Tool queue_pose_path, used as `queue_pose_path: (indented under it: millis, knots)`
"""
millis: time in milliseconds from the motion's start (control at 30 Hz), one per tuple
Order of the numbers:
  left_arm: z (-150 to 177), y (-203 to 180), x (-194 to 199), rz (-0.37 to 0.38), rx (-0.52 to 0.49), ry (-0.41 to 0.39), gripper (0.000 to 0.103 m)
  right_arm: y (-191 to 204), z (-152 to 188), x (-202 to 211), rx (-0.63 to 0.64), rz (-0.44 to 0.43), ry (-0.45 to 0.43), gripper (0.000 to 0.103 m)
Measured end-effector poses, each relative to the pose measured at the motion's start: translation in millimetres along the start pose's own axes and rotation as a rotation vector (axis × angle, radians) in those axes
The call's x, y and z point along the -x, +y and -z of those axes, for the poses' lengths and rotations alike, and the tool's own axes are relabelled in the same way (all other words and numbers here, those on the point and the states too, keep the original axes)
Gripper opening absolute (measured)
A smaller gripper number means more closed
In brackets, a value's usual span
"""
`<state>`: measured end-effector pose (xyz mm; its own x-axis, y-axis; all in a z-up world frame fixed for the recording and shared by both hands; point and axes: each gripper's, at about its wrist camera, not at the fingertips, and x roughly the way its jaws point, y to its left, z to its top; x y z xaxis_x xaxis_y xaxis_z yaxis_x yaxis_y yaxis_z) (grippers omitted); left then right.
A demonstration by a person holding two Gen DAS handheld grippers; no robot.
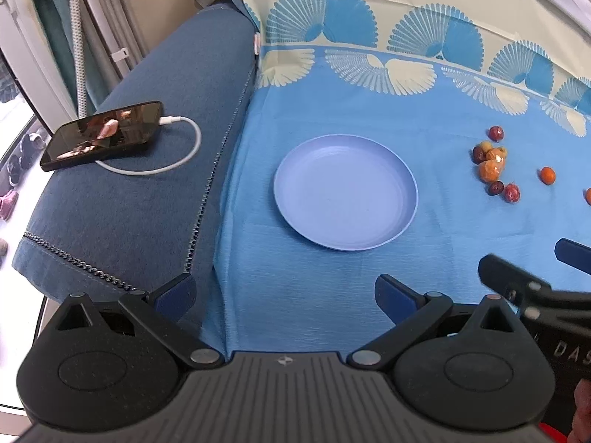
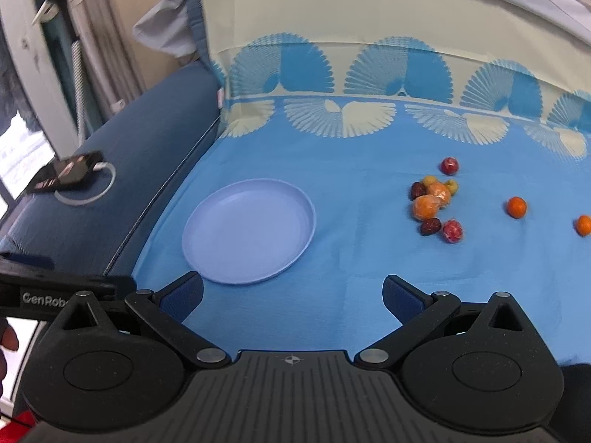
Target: Organize fruits
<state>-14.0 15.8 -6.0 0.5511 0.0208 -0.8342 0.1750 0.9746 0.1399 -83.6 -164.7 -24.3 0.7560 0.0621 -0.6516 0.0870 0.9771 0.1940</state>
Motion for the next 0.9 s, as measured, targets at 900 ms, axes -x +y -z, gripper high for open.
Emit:
queue_pose_path:
  millis: [900]
  knots:
    - [-130.0, -275.2, -178.3, 0.278, -0.238, 0.142, 0.103, -373.7, -7.7, -121.9, -0.414, 0.746, -0.138, 0.102]
